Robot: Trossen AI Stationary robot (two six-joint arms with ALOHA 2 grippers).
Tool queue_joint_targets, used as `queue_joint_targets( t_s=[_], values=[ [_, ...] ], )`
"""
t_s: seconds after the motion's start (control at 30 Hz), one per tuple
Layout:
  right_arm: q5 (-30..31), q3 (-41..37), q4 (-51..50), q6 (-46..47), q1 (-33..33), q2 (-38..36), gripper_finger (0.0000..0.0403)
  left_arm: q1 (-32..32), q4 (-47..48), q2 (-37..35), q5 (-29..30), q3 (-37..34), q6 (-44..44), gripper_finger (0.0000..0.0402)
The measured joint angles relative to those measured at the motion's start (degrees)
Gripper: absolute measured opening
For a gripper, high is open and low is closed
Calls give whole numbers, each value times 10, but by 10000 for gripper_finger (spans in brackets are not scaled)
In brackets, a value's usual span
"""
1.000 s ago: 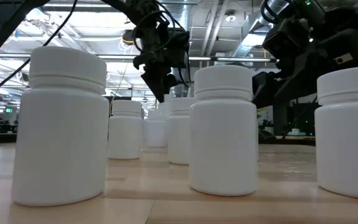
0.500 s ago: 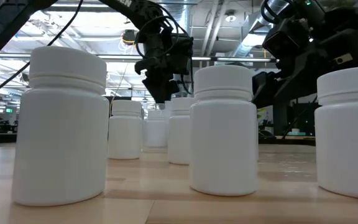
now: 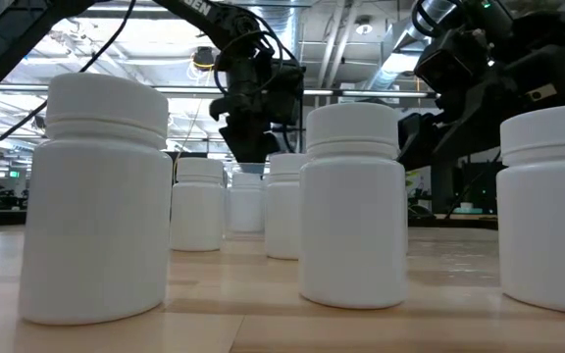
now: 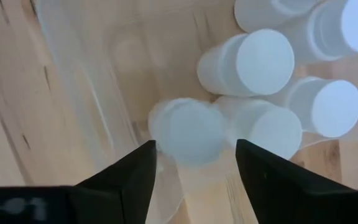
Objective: Pick and place pill bottles into a basket
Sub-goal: Put the pill bottles into the container
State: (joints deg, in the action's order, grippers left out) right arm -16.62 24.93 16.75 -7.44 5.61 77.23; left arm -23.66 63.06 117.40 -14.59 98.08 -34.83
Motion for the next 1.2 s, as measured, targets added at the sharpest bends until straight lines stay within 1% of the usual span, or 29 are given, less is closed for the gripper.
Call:
queue_joint_targets(
  t_s=[0.13, 0.27, 0.37, 0.53, 0.67, 0.73, 0.8, 0.87, 1.07, 1.2],
  values=[
    [0, 0, 0, 0, 0, 0, 230, 0, 7, 0, 0, 0, -3, 217],
    [1, 0, 1, 15, 0, 0, 230, 1, 39, 0, 3, 13, -17, 218],
    [2, 0, 1, 29, -1, 0, 230, 0, 80, 0, 3, 37, -26, 218],
    [2, 0, 10, 30, -1, 0, 230, 1, 159, 0, -7, 117, -20, 218],
    [2, 0, 34, 30, -1, 0, 230, 3, 252, 0, -45, 217, -6, 218],
    [2, 0, 46, 30, 0, 0, 230, 5, 272, -4, -72, 263, 8, 218],
    [2, 0, 59, 30, 0, 0, 230, 6, 266, -29, -98, 285, 19, 218],
    [2, 0, 68, 30, 0, 0, 230, 12, 270, -66, -105, 299, 22, 218],
    [2, 0, 92, 44, 0, 0, 230, 38, 270, -179, -111, 296, 78, 218],
    [2, 0, 96, 45, 0, 0, 230, 70, 268, -235, -113, 290, 131, 218]
  ],
)
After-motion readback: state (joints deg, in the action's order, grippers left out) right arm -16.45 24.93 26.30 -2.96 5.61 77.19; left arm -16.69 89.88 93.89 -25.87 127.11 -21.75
